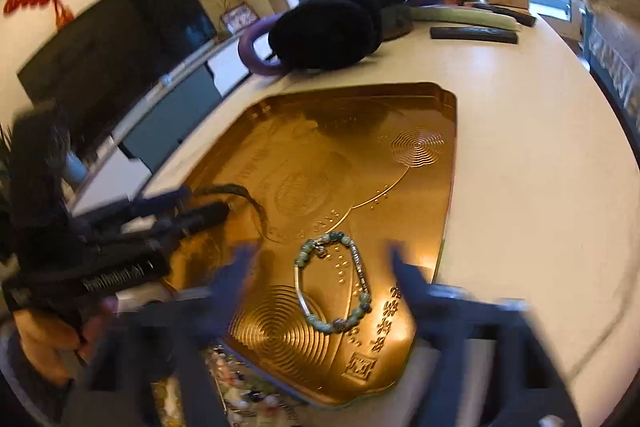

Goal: Organize jewelry
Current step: 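Carry the bangle with the left tool into the tray while the right tool drops its bracelet there, then grasp the green smartwatch with the left tool while the right tool grasps a black-and-white beaded bracelet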

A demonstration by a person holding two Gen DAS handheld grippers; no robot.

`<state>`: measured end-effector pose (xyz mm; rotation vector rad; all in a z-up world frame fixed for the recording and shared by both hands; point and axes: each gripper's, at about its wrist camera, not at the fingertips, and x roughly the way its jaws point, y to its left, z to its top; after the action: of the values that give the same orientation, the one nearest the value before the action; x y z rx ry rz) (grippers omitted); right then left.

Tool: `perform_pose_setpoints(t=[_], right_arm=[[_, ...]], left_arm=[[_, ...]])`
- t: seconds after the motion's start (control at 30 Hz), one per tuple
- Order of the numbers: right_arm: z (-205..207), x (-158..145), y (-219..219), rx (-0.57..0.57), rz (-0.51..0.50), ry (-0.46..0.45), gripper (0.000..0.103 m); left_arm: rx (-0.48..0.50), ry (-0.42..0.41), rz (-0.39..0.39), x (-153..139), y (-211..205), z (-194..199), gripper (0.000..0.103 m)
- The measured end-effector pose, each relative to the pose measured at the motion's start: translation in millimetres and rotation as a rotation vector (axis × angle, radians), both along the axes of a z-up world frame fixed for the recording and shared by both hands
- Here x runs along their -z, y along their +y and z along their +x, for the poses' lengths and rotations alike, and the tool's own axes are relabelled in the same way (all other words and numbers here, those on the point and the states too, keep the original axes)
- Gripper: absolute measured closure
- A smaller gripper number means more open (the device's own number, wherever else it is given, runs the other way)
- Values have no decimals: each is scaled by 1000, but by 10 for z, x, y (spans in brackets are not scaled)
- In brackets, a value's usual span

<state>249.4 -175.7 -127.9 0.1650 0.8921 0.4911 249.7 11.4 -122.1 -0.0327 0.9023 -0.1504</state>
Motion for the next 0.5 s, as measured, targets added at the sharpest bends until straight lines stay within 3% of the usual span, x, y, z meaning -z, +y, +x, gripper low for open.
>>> perform_pose_setpoints(t=[0.07, 0.23, 0.5], right_arm=[[-61, -71, -9, 12, 11, -18, 16], [-269, -292, -22, 13, 23, -37, 14], [-891, -677, -96, -39, 56, -181, 14]], left_arm=[[7, -13, 10, -61, -37, -108, 16], [17, -60, 35, -322, -76, -463, 15], [-22, -108, 2, -557, 163, -1053, 15]])
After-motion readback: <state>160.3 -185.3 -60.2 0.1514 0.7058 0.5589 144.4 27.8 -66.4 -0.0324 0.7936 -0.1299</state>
